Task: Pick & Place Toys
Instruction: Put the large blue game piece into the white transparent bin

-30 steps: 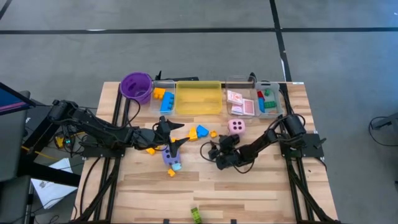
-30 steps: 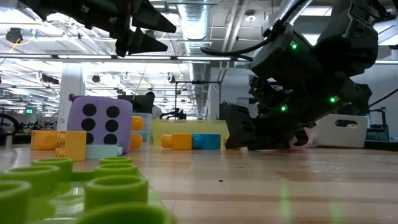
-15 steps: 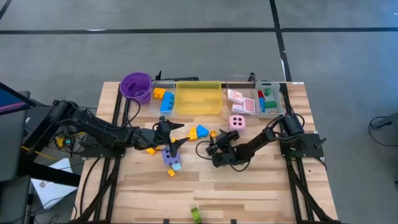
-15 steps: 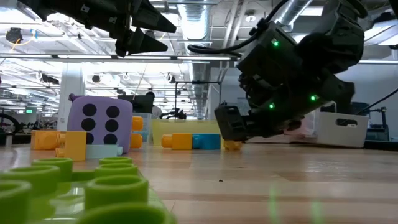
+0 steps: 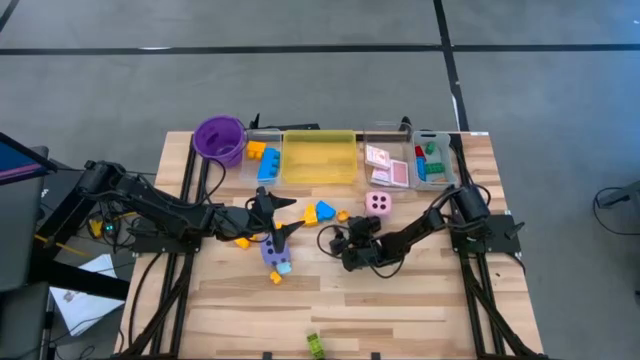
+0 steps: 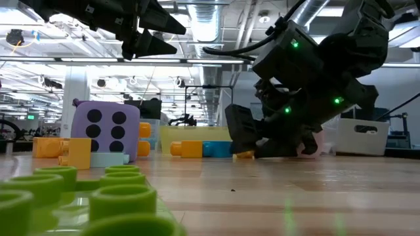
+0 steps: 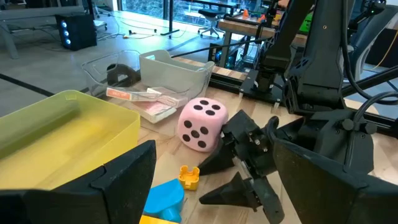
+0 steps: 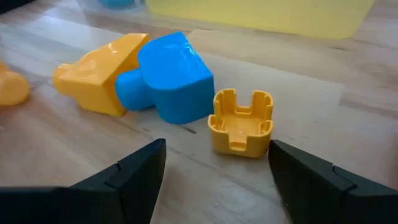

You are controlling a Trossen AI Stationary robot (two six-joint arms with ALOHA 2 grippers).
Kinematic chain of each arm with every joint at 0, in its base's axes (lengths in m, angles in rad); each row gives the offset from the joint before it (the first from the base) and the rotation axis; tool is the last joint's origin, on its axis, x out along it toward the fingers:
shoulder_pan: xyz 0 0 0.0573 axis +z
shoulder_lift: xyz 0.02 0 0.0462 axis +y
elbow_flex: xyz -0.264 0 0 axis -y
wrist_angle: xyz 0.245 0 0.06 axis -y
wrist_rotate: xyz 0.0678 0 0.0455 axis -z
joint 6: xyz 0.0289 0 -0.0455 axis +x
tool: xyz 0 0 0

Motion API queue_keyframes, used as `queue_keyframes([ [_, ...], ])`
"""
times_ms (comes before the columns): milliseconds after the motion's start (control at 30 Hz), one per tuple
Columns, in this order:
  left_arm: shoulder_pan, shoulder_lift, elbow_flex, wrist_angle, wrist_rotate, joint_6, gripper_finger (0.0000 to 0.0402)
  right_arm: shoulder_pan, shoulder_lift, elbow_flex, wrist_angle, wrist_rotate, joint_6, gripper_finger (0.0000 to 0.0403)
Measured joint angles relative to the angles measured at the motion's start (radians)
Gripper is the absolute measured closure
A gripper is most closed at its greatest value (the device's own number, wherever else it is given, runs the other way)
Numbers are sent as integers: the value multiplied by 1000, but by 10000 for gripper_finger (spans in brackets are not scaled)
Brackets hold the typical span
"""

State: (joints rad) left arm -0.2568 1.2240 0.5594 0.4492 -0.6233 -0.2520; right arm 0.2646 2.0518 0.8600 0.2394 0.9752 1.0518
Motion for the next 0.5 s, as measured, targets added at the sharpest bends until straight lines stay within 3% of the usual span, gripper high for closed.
queue_keyframes([
  [233, 0, 0, 0, 4, 0, 27, 85, 45, -2, 0, 38, -42, -43, 126],
  [500, 2, 0, 0, 4, -1, 177, 85, 60, -41, 32, 309, -243, -504, 126],
])
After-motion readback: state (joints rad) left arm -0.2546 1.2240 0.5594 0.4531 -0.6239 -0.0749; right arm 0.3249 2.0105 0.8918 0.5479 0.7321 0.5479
